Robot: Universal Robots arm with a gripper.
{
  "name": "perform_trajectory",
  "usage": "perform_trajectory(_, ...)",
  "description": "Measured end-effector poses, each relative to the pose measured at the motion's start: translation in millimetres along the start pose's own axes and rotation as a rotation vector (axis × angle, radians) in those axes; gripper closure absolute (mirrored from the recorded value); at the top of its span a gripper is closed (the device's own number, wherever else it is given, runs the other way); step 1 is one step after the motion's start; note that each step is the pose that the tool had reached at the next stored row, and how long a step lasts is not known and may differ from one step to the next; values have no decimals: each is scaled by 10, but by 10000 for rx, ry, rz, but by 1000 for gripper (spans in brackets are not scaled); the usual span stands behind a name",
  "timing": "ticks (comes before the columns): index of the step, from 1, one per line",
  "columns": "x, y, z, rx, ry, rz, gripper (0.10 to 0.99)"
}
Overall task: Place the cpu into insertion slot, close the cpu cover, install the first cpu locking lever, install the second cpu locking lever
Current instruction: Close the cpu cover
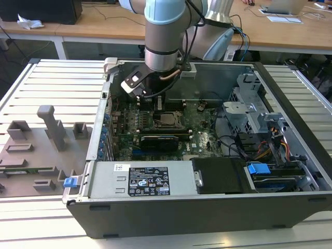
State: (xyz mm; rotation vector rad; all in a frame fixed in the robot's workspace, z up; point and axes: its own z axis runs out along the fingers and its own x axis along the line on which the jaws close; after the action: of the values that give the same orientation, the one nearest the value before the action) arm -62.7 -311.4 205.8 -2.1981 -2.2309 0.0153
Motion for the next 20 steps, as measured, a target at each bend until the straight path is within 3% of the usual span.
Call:
perform_trajectory(4, 0, 38, -56, 2, 17, 0, 980)
perform_trajectory(5, -2, 127, -58, 55, 36, 1, 980)
perform_trajectory(10, -8, 379, -62, 241, 55, -2, 980)
perform_trajectory(12, -10, 442, -63, 273, 55, -2, 980)
perform_trajectory(14, -9, 457, -96, 274, 56, -2, 980)
perform_trajectory(20, -9, 456, -325, 273, 57, 0, 980)
